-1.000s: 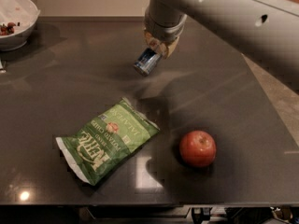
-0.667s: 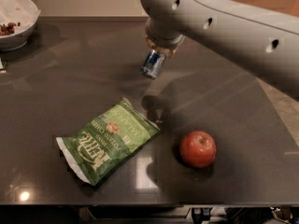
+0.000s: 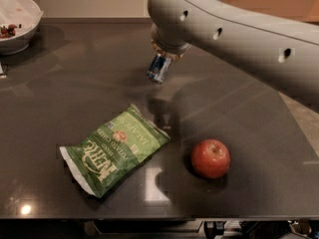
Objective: Place redbull can upright
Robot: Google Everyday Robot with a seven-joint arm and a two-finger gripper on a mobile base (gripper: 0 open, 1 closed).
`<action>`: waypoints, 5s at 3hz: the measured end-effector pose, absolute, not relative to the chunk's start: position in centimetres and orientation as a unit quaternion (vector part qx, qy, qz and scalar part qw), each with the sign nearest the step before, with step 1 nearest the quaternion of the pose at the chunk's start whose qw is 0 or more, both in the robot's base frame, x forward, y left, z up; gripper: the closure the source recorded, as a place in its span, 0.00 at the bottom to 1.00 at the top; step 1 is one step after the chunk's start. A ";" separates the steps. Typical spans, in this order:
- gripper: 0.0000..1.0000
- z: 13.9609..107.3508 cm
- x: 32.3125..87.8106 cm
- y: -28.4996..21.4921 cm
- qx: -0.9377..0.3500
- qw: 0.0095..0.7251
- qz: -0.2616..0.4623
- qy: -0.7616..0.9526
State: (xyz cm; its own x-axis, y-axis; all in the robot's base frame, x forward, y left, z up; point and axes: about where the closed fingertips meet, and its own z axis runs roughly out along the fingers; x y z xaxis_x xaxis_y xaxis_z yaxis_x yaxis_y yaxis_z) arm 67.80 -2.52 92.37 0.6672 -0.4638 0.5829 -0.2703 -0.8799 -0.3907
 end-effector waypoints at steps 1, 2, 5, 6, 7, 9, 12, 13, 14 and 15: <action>1.00 92.3 68.1 -2.7 -0.902 0.125 -0.371 0.181; 1.00 92.2 69.0 -2.7 -0.903 0.119 -0.390 0.133; 1.00 92.4 70.0 -0.6 -0.883 0.186 -0.430 -0.035; 1.00 91.7 69.7 0.3 -0.866 0.213 -0.443 -0.087; 1.00 91.0 69.4 0.9 -0.844 0.229 -0.466 -0.131; 1.00 90.8 68.8 1.8 -0.787 0.238 -0.527 -0.218; 1.00 91.6 67.8 2.3 -0.735 0.236 -0.577 -0.265; 1.00 91.3 67.6 2.3 -0.730 0.231 -0.583 -0.270; 1.00 90.8 67.6 2.2 -0.725 0.220 -0.590 -0.279; 0.83 90.4 67.6 2.1 -0.717 0.215 -0.603 -0.276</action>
Offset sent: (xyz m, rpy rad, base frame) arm 0.0241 -0.0001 -0.0030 -0.1979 -0.1434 0.2432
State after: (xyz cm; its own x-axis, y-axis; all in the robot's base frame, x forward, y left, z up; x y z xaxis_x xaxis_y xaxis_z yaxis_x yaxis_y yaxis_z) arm 67.60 2.06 90.42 0.1209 0.1361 0.9833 0.6556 -0.7547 0.0239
